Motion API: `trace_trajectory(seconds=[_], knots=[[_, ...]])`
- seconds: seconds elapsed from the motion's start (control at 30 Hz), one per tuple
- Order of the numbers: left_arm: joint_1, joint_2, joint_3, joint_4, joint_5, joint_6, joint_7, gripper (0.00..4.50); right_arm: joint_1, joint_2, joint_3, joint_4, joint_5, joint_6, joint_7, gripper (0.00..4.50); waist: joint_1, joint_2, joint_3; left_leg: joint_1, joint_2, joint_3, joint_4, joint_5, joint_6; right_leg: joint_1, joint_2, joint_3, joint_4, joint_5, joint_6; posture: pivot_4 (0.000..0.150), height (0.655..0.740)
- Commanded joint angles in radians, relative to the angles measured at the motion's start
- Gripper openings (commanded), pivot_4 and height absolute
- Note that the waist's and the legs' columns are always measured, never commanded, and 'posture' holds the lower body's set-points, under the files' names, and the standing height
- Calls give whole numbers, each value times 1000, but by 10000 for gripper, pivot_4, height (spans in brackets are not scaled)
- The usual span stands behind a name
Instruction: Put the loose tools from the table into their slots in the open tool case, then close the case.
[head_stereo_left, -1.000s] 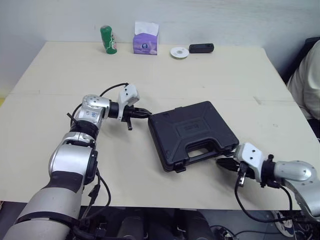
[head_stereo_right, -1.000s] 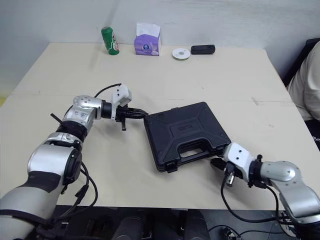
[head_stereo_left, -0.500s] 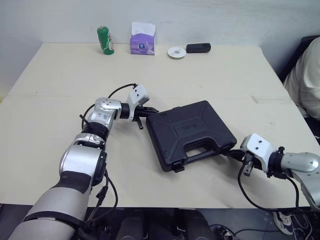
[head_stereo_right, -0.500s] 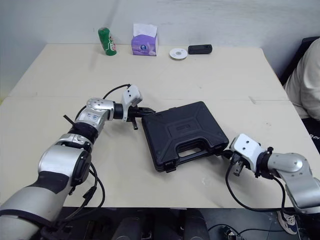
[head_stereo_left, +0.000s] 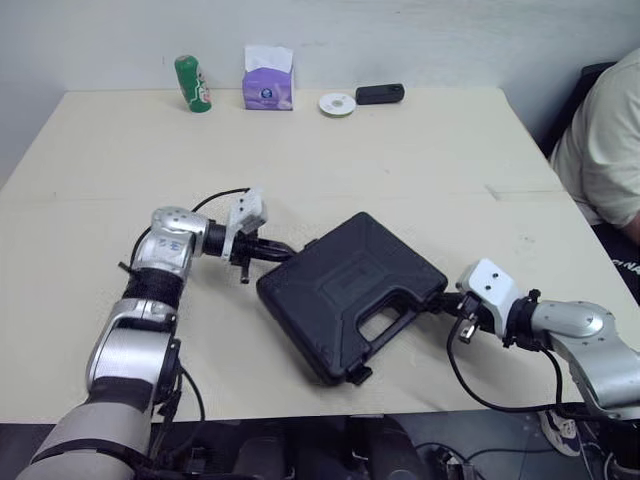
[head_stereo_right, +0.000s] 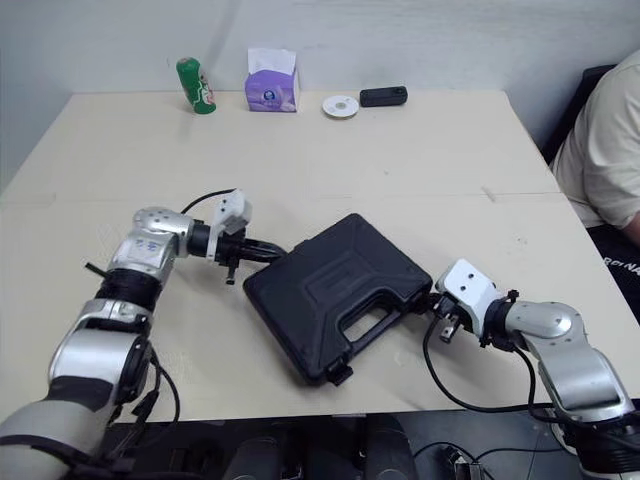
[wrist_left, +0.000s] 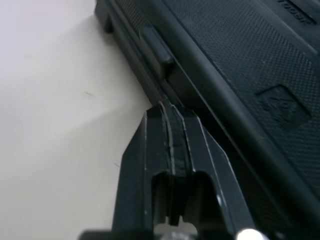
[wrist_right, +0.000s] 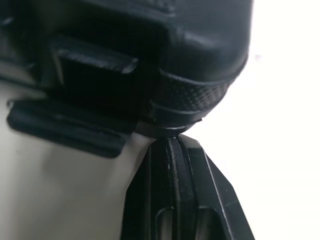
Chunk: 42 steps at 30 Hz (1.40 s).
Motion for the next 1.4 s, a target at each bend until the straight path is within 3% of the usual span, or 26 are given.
trace_trajectory(seconds=[0.03, 0.2, 0.43, 0.67, 1.03, 1.27, 1.4], knots=[[75, 20, -42, -216, -37, 80, -35, 270, 8, 3, 18, -75, 19, -21, 19, 0, 1, 0, 0, 0, 0, 0, 0, 0, 0, 0, 0, 0, 0, 0, 0, 1500, 7278], [129, 98, -33, -282, -13, 64, 25, 270, 96, -52, -71, -93, 32, -9, 35, 0, 20, 0, 0, 0, 0, -1, 0, 0, 0, 0, -1, 0, 0, 0, 0, 1500, 7278], [48, 116, -34, -465, -170, 253, -62, 270, 151, -94, -100, -115, 54, -14, 62, 0, 39, 0, 0, 0, -1, -1, 0, 0, 0, 1, -2, 0, 0, 0, 0, 1500, 7278], [-34, -59, -127, -467, -180, 243, 0, 270, 167, -108, -165, -153, 113, 21, 90, 0, 49, 0, 0, 0, -2, -1, 1, 0, 1, 1, 0, 0, -1, 0, 0, 1500, 7278], [-165, -324, -224, -143, -102, 33, 96, 270, 331, -111, -323, -252, 209, 53, 119, 0, 52, 0, 0, 0, -1, -1, 1, 0, 2, 2, -1, 0, -2, 0, 1, 1500, 7278], [-189, -420, -278, 10, -35, -97, 94, 270, 348, -82, -336, -261, 235, 68, 80, 0, 49, 0, 0, 0, -1, -1, 1, 0, 2, 2, -1, 0, -4, 1, 1, 1500, 7278], [-196, -435, -367, 120, 97, -135, 177, 270, 342, -76, -317, -263, 238, 63, 66, 0, 51, 0, 0, 0, -1, -2, 1, 0, 2, 2, -2, 0, -7, 1, 1, 1500, 7278]])
